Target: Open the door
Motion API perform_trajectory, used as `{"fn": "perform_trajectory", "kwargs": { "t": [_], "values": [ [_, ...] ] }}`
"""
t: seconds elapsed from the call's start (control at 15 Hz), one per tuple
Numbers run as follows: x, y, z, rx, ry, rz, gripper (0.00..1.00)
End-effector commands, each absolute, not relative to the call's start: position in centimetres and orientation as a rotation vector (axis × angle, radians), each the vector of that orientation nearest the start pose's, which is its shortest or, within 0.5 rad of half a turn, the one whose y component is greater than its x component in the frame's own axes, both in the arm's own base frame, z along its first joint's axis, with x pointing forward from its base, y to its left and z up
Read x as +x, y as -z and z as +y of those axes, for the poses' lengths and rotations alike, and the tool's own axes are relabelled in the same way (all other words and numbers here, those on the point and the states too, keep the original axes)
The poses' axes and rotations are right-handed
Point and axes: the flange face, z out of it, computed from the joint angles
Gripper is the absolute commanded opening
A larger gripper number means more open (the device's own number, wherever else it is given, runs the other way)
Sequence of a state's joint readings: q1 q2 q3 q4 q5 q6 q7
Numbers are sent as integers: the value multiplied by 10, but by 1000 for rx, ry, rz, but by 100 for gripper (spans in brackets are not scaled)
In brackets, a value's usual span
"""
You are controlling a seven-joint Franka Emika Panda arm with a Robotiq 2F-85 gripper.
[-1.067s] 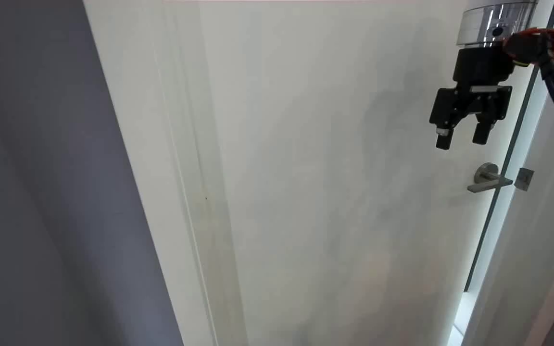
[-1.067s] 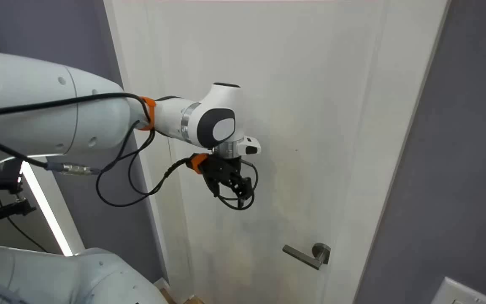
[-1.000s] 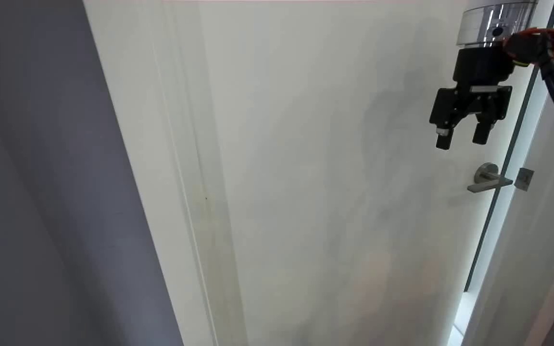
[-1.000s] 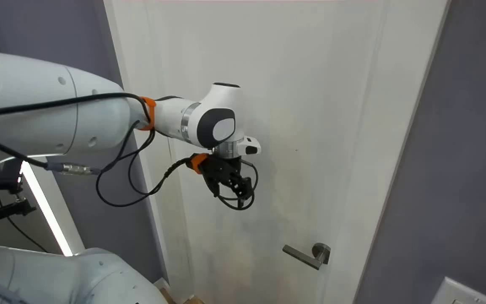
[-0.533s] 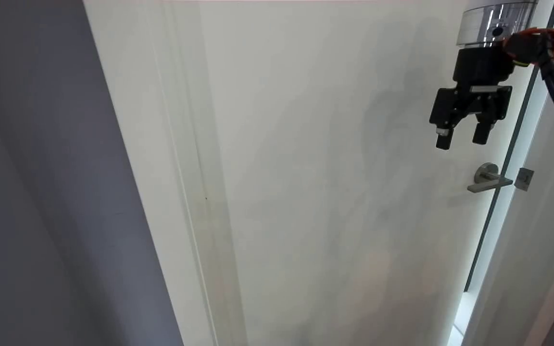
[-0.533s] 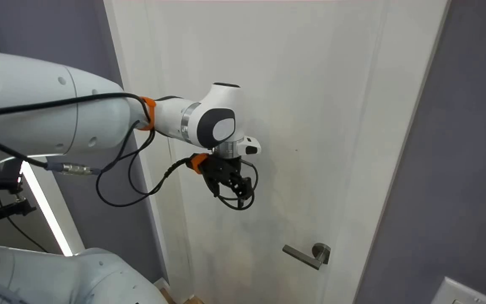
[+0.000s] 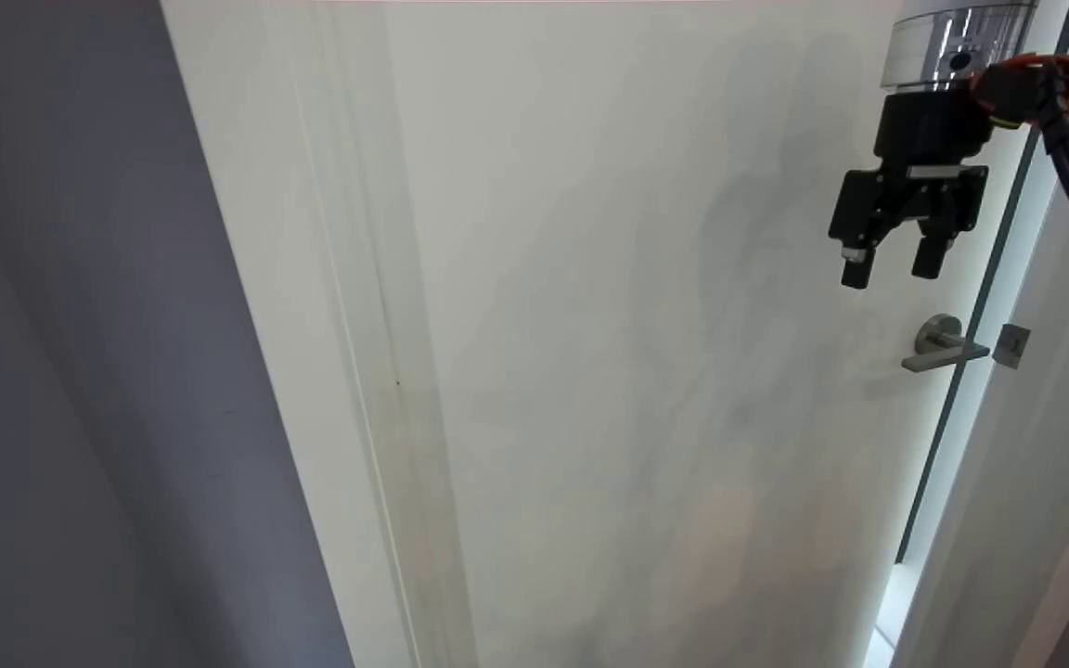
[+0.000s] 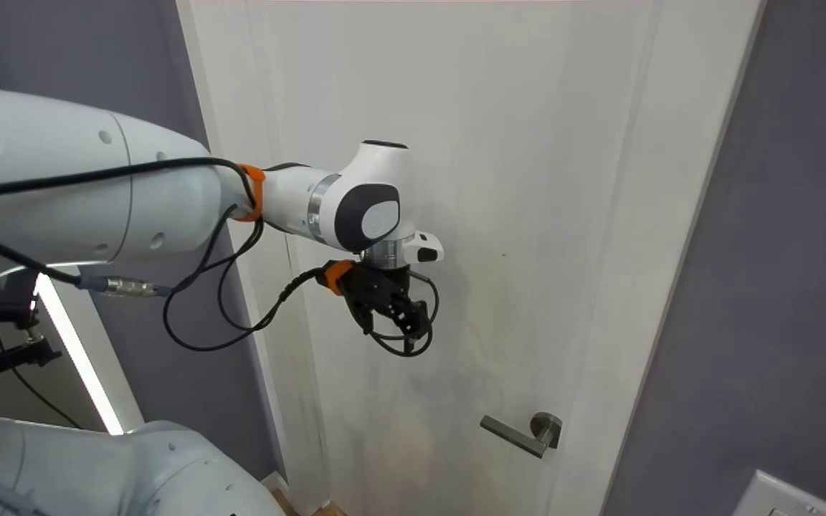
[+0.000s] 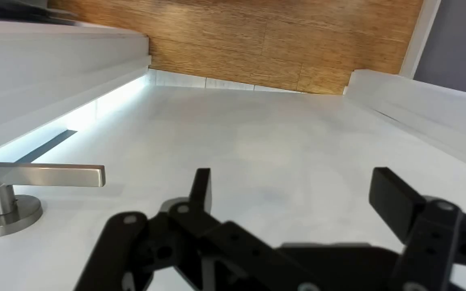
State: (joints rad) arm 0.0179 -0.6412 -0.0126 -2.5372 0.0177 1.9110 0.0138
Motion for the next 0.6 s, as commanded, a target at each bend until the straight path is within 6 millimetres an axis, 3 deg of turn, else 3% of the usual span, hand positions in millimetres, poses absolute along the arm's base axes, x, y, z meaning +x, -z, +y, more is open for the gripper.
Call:
{"fn": "perform_trajectory", "kwargs": {
  "t": [0.0, 0.2, 0.53],
  "values": [
    [357, -486, 3, -3117, 21, 18, 100],
    [357, -486, 3, -3117, 21, 18, 100],
    [360, -440, -33, -3077, -99, 313, 100]
  ]
}}
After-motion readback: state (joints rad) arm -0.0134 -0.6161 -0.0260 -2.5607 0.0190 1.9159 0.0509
